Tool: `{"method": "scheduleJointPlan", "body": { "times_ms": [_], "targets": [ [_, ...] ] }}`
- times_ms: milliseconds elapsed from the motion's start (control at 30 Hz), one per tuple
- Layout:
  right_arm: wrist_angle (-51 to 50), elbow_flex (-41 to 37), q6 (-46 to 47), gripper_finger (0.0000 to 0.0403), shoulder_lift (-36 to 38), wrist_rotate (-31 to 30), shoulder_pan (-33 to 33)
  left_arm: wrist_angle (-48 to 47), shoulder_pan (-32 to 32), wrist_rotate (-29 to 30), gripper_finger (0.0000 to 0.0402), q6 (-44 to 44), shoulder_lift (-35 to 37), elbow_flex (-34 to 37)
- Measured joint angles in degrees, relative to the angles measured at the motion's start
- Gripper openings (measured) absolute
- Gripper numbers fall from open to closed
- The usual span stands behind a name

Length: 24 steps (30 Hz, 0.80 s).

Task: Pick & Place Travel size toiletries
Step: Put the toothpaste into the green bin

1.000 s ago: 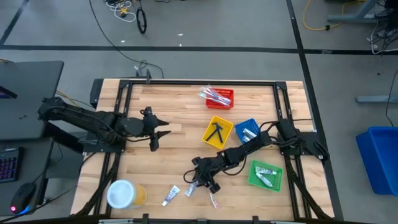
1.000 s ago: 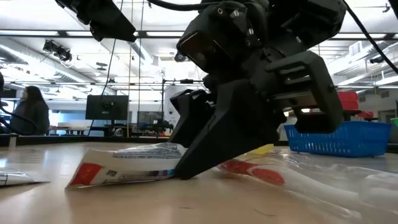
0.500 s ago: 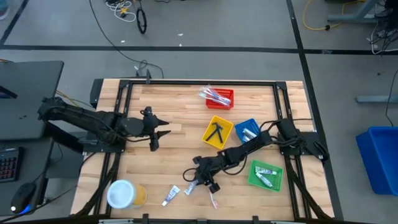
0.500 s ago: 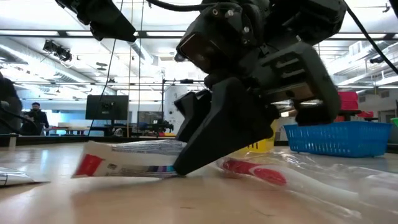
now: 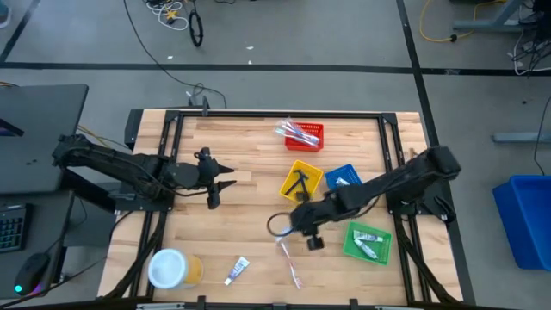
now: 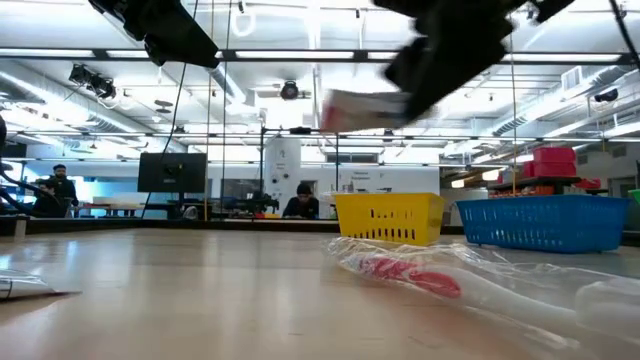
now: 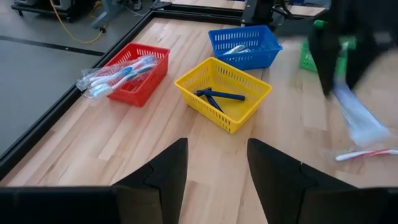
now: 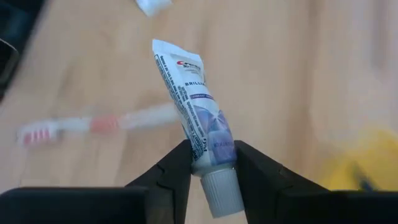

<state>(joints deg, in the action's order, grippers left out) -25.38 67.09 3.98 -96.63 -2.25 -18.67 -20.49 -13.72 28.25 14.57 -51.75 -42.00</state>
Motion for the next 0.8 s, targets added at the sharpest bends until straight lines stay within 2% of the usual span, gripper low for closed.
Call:
{"method": "scheduleJointPlan", "body": {
  "times_ms": [200,367,433,633,800],
  "targets": [
    [-22.5,-1.6,15.1,0.0116,9.8,-6.8,-0.1,-0.1,0.0,0.2,0.0176,0.0,0.0,0.0],
    [-32.6,-4.0,25.9,0.0116,15.4,-8.2,-0.3,-0.1,0.0,0.2,0.0176,0.0,0.0,0.0],
    [-34.2,-5.2,30.8,0.0116,17.1,-6.0,-0.6,-0.3,0.0,0.2,0.0176,0.0,0.0,0.0],
    [-39.0,-7.0,42.0,0.0116,18.9,6.2,-5.1,-1.1,0.0,1.2,0.0176,0.0,0.0,0.0],
    [-46.0,-7.0,52.9,0.0116,18.9,9.9,-10.5,-1.1,0.0,1.8,0.0176,0.0,0.0,0.0]
  ]
}}
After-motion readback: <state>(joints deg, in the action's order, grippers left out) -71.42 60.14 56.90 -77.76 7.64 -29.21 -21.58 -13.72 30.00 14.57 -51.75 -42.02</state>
